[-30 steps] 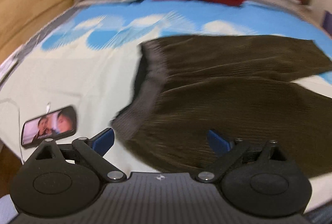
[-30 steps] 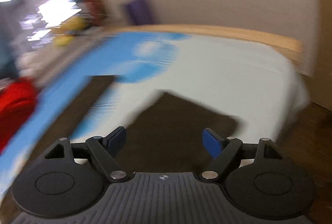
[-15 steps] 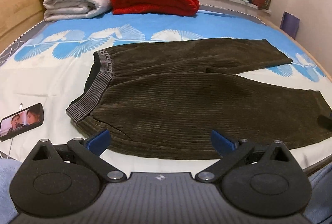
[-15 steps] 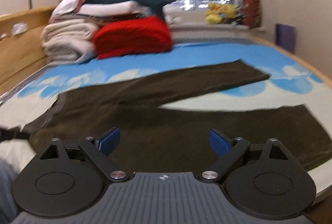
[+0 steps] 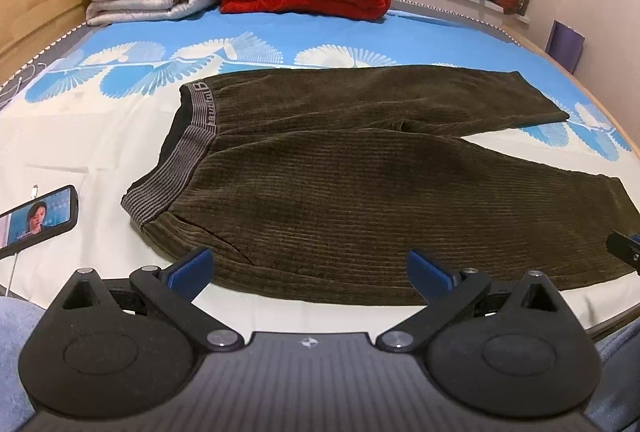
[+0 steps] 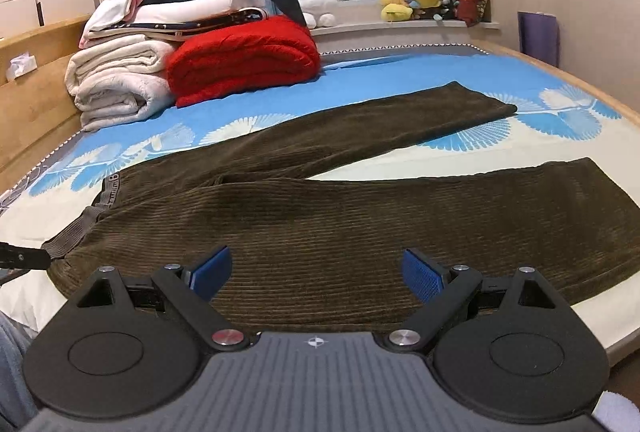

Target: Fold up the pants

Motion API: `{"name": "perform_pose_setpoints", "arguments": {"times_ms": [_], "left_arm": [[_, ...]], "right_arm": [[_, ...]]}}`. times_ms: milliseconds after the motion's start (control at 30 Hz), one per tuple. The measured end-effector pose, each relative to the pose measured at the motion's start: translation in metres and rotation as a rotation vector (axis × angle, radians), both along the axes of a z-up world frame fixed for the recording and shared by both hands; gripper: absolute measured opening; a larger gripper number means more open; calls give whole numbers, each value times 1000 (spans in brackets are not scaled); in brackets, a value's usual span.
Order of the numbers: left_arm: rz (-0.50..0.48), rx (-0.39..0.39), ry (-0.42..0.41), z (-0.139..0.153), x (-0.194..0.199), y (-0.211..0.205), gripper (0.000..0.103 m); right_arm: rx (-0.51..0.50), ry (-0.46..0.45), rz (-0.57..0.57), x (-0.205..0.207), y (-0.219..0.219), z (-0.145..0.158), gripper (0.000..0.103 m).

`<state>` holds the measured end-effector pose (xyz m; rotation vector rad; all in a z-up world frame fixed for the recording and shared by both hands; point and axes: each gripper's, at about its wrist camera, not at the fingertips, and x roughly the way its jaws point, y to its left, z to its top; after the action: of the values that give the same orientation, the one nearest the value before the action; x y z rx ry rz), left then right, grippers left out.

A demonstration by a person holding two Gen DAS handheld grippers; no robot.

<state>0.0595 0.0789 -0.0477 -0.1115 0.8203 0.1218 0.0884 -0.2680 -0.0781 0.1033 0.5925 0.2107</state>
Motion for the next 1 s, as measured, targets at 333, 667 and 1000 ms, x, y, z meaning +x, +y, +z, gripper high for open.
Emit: {"name": "perform_pose_setpoints", "arguments": {"times_ms": [333,667,1000], "left_arm": [[14,-8,19,-7,15,3,103],[7,-8,12,-4,39,8,103],[2,-5,52,-11,71,17,103]], "right_arm": [[26,20,3,7,-3,-2,93],[47,31,2,15,0,-4,93],[52,25,-13,28,7,-3,93]]}}
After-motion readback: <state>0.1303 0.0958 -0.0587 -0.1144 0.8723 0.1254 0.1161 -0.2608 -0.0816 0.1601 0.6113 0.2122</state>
